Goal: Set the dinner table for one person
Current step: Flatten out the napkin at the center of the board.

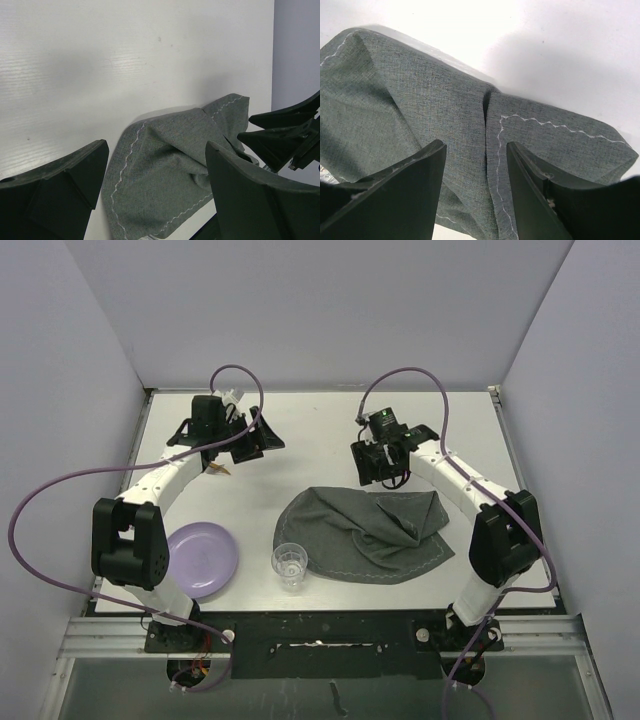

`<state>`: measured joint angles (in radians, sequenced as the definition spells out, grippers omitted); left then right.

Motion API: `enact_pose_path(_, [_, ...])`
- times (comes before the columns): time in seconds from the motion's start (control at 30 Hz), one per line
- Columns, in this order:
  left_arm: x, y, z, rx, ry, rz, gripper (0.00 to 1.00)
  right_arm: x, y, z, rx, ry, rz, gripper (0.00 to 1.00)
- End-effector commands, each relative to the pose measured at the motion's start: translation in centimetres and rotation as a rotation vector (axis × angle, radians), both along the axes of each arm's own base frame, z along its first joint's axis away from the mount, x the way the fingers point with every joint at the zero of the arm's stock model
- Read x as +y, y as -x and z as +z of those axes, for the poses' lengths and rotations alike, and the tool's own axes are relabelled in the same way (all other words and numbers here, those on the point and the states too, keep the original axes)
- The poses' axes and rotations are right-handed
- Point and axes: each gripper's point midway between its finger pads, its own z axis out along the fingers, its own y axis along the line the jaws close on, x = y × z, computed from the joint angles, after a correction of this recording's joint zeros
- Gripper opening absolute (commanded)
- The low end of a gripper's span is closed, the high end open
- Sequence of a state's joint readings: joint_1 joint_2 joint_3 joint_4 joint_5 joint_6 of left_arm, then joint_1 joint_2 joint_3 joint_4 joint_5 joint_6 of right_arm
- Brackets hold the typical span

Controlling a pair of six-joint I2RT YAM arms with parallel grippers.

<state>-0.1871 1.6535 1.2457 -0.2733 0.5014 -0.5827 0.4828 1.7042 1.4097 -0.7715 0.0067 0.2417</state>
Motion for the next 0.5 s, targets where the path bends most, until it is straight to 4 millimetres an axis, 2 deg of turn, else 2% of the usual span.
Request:
enact_pose_path(0.0, [0.1,-0.1,2.6,-0.089,0.009,-0.008,0.77,1.0,0.2,0.1,0.035,-0.082,0.046,0.52])
enact_pose_path(0.47, [0.6,0.0,2.3,-0.082,0.004,0.001,0.77,1.2,1.4,-5.1,0.173,-0.142,0.049,0.5])
